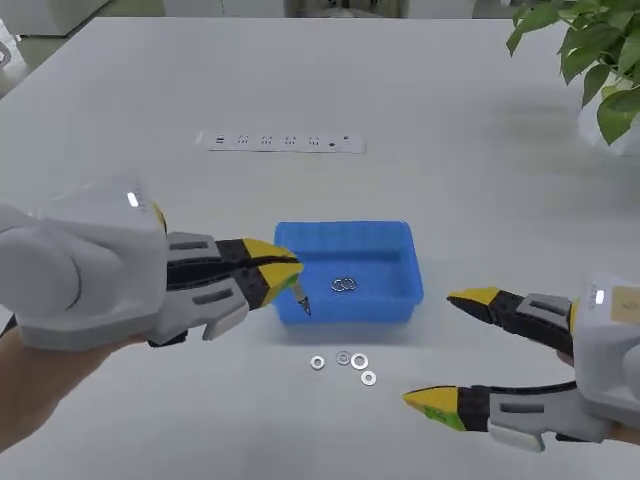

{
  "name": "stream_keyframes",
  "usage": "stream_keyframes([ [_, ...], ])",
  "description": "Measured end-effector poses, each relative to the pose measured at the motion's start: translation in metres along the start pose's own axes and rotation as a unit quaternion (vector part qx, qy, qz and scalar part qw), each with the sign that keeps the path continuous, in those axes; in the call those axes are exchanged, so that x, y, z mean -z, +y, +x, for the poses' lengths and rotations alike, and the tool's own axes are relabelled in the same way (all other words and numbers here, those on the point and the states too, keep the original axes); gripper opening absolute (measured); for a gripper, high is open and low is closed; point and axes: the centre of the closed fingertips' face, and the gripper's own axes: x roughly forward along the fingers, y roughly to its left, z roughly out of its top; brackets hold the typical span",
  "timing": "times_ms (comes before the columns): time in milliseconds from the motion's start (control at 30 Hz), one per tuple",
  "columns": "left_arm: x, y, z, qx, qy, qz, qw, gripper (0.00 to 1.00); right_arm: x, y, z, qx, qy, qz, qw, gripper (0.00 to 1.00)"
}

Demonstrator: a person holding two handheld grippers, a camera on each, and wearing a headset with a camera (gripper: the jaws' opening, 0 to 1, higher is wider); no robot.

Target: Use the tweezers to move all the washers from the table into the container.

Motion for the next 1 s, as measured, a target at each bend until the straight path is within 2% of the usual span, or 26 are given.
stream_keyframes([
  [133,0.005,-0.008,-0.001,0.004,-0.006,-0.008,0.9999,0.05,0.003,0.003,-0.002,0.005,-0.002,0.011,0.9999,0.74],
  [433,0.027,-0.032,0.004,0.037,0.009,-0.005,0.9992,0.05,0.020,0.013,-0.005,-0.010,0.022,0.006,0.9997,0.84],
  [633,0.035,-0.036,0.007,0.046,0.010,-0.013,0.9988,0.05,0.027,0.025,-0.006,-0.033,0.027,0.016,0.9990,0.96],
  [733,0.037,-0.039,0.008,0.053,0.014,-0.008,0.9984,0.05,0.027,0.029,-0.006,-0.038,0.027,0.018,0.9988,1.00],
  [833,0.039,-0.042,0.012,0.063,0.019,0.000,0.9978,0.05,0.027,0.033,-0.005,-0.045,0.024,0.022,0.9985,1.00],
  [1000,0.040,-0.043,0.014,0.066,0.022,0.008,0.9976,0.05,0.027,0.039,-0.004,-0.057,0.026,0.022,0.9978,1.00],
])
